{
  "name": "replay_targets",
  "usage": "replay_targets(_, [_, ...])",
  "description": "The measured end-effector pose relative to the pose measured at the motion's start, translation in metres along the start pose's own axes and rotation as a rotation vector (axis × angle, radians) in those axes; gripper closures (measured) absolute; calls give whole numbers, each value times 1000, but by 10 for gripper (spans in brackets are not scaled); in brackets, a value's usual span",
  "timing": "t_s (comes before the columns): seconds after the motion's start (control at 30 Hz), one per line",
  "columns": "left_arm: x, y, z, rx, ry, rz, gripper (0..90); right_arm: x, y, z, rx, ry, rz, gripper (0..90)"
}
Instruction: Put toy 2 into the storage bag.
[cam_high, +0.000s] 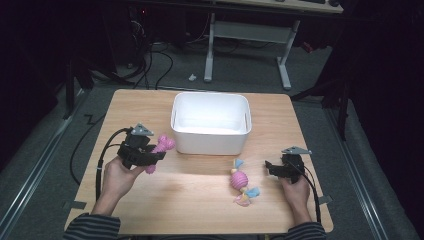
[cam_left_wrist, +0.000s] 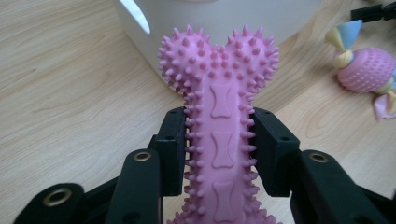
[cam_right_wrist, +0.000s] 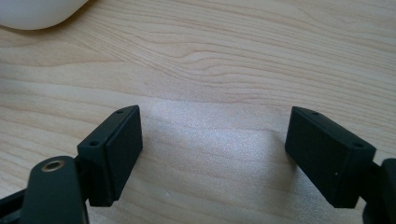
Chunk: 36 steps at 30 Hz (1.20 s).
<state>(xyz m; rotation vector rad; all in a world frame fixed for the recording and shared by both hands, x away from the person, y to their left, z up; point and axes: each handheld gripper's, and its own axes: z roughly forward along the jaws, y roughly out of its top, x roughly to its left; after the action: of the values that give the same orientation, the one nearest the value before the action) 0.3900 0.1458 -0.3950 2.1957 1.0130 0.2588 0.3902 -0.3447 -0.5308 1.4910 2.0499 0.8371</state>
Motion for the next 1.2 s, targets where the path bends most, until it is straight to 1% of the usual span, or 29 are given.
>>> replay_targets(0.1, [0,4,-2,1,-2,6,584,0,0,0,0,0,0,191])
replay_targets(0.27, [-1,10,-6,-18,0,26,584,0,0,0,0,1,-1,191])
replay_targets(0.3, [-2,12,-6,-20,-3,25,585,0,0,0,0,1,0,191])
replay_targets(0.37, [-4,16,-8,-17,-2,37,585,0,0,0,-1,1,0,191])
replay_targets(0.4, [-4,16,-8,-17,-2,37,585,0,0,0,-1,1,0,191])
replay_targets(0.47, [-5,19,-9,-20,-1,41,585,0,0,0,-1,2,-1,191])
replay_targets(0.57, [-4,26,-12,-30,-16,43,585,0,0,0,-1,2,-1,191])
replay_targets(0.77, [-7,38,-15,-40,-30,58,585,0,0,0,-1,1,-1,192])
replay_targets(0.93, [-11,46,-17,-42,-35,78,585,0,0,0,-1,1,-1,192])
replay_targets(0.97, [-12,47,-18,-44,-27,85,585,0,0,0,-1,1,0,192])
replay_targets(1.03, [-12,52,-18,-46,-35,86,585,0,0,0,-1,1,0,192])
replay_targets(1.07, [-13,54,-19,-49,-30,90,585,0,0,0,-1,2,-1,192])
replay_targets(1.13, [-13,57,-19,-52,-36,88,585,0,0,0,-1,1,-1,192])
replay_targets(1.2, [-13,60,-19,-52,-32,93,585,0,0,0,-1,1,-1,192])
